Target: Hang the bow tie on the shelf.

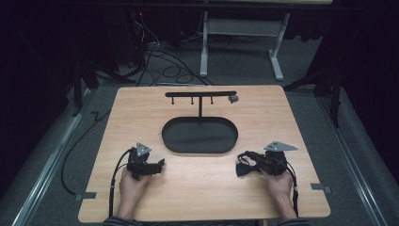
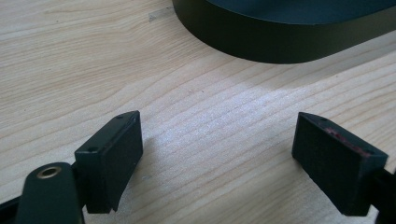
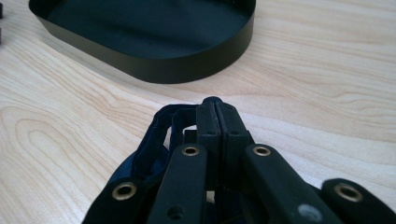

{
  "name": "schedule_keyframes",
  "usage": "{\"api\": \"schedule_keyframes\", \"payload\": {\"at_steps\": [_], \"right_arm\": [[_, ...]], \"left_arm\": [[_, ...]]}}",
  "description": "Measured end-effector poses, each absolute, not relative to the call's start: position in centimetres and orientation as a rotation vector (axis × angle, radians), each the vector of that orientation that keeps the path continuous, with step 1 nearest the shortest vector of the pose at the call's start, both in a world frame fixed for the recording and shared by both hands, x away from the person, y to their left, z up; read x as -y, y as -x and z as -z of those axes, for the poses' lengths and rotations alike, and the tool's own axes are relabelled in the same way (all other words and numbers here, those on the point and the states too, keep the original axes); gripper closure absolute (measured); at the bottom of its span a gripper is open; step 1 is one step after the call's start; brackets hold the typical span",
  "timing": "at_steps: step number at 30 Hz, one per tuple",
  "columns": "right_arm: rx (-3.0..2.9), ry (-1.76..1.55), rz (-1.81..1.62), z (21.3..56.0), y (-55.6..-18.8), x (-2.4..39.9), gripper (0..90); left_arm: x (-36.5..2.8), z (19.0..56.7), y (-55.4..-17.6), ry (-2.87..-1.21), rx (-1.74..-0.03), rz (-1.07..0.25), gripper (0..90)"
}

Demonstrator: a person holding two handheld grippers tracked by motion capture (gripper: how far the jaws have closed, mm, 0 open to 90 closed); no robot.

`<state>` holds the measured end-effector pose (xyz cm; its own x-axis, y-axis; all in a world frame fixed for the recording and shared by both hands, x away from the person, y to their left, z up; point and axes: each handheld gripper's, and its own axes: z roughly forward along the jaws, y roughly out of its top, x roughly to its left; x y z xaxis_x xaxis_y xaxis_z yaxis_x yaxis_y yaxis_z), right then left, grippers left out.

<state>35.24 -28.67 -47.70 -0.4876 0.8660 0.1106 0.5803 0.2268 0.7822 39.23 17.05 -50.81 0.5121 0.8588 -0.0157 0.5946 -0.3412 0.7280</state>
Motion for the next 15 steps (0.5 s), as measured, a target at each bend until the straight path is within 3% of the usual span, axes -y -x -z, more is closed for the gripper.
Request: {"api": "schedule_keyframes", "payload": {"at_steps": [15], "right_arm": [[-2.123, -1.290, -1.208, 45.0, -35.1, 29.1, 90.0]], "left_arm": [[-17.1, 50.8, -39.3, -2.066, -1.180, -0.489, 16.4]]}}
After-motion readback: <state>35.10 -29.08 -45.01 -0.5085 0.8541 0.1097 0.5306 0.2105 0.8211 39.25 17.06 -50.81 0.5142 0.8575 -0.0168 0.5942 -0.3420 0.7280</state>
